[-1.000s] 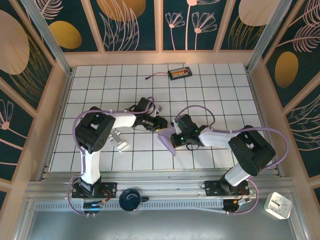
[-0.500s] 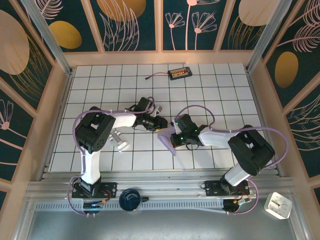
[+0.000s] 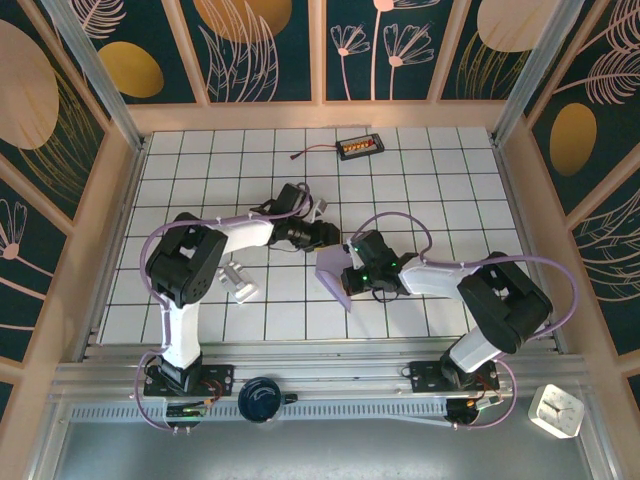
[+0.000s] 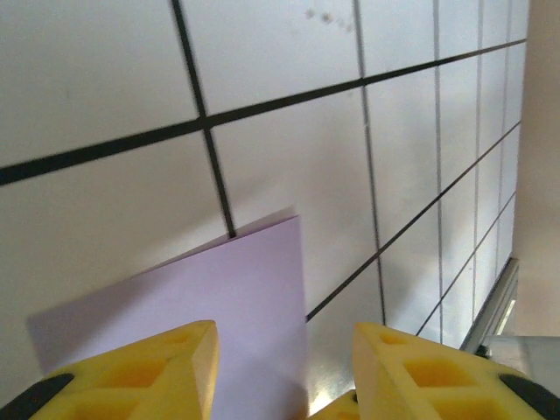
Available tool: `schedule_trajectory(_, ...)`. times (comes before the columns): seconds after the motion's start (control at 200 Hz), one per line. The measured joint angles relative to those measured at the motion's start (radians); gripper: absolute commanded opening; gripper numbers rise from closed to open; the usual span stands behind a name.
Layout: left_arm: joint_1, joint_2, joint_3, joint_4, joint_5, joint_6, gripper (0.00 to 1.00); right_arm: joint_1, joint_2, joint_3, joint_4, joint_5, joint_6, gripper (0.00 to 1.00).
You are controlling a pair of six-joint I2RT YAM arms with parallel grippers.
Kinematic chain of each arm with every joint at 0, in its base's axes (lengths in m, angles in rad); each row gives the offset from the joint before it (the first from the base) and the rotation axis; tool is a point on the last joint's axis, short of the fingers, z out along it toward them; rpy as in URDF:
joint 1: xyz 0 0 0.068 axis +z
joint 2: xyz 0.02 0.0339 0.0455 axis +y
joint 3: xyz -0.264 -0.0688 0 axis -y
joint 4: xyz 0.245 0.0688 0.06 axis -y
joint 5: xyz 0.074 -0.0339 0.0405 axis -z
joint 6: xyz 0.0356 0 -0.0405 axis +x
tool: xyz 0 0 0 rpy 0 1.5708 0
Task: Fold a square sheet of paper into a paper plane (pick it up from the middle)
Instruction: Third fold the triangle at the center of the table.
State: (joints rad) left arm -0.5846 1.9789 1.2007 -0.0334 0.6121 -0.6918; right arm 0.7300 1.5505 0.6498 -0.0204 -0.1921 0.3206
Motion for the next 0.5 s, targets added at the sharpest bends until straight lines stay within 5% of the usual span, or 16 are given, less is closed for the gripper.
schedule_trajectory(0.24, -0.002, -0.214, -0.176, 0.06, -0.072, -0.082, 0.11, 0.001, -0.005, -0.011, 0.014, 0.0, 0.003, 0.0)
schedule_trajectory(0.5, -0.077, -0.22, -0.279, 0.114, -0.058, -0.154, 0.03, 0.002, -0.005, -0.011, 0.016, 0.0, 0.003, 0.0)
